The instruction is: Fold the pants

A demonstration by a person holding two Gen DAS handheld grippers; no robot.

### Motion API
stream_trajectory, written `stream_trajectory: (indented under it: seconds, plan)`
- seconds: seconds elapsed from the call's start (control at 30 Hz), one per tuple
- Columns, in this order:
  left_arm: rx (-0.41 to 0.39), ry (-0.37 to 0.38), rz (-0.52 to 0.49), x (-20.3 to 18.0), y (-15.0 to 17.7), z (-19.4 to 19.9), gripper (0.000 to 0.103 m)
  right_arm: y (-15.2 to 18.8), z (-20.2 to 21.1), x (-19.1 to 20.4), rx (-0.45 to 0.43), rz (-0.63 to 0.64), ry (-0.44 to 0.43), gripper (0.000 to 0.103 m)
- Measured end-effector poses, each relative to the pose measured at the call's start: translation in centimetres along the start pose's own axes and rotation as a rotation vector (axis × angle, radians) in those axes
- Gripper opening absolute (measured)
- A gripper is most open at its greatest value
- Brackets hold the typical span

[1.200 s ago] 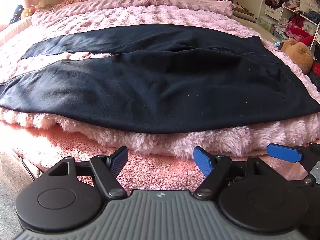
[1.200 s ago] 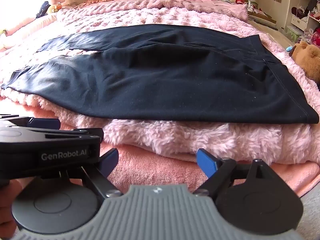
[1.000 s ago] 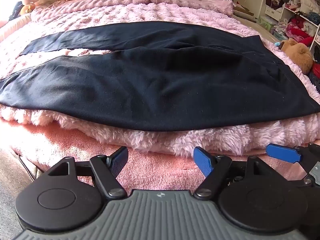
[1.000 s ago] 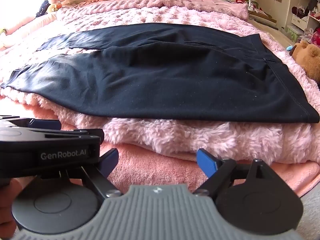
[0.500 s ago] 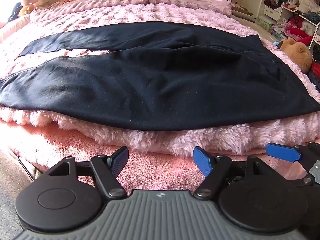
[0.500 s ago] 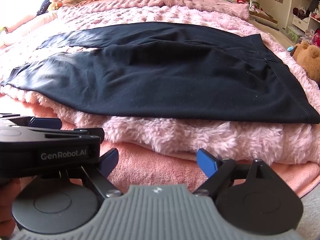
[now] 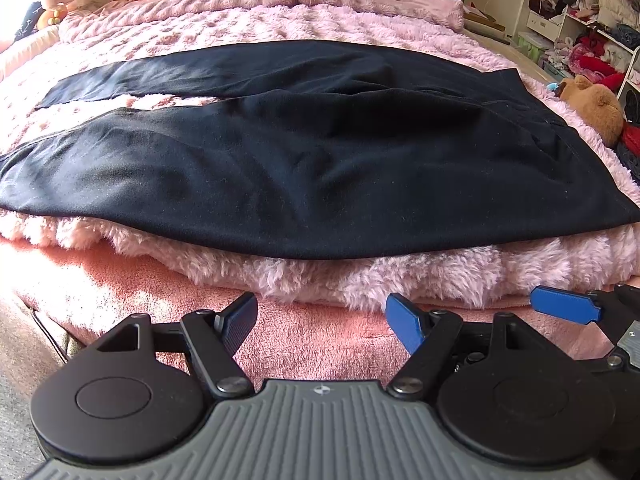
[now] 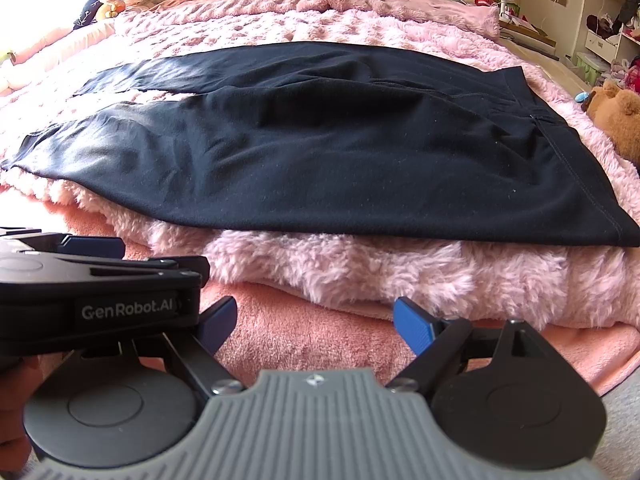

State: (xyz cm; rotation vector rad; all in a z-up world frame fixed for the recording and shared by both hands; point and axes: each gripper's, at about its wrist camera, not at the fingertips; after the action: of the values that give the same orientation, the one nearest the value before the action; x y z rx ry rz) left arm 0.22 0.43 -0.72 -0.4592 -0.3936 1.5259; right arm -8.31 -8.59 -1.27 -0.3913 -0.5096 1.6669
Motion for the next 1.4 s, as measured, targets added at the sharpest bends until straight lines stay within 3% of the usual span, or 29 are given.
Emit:
stream_trajectory:
  seconds: [1.4]
  plan:
    - [0.036,0.043,0.011,0.6,0.19,-0.47,0.084,0.24,-0.13,0.42,0.002,0.025,0.01,0.082]
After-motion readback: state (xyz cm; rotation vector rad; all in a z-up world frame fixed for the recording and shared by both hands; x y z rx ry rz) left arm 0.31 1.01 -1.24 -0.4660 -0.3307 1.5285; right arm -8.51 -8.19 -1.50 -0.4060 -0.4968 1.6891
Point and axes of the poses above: each gripper's, at about its wrist camera, not at the fingertips, and z roughly against the way its jaws point, x to its left, y to its underside, and after that the axes turned 6 degrees about x, right-handed
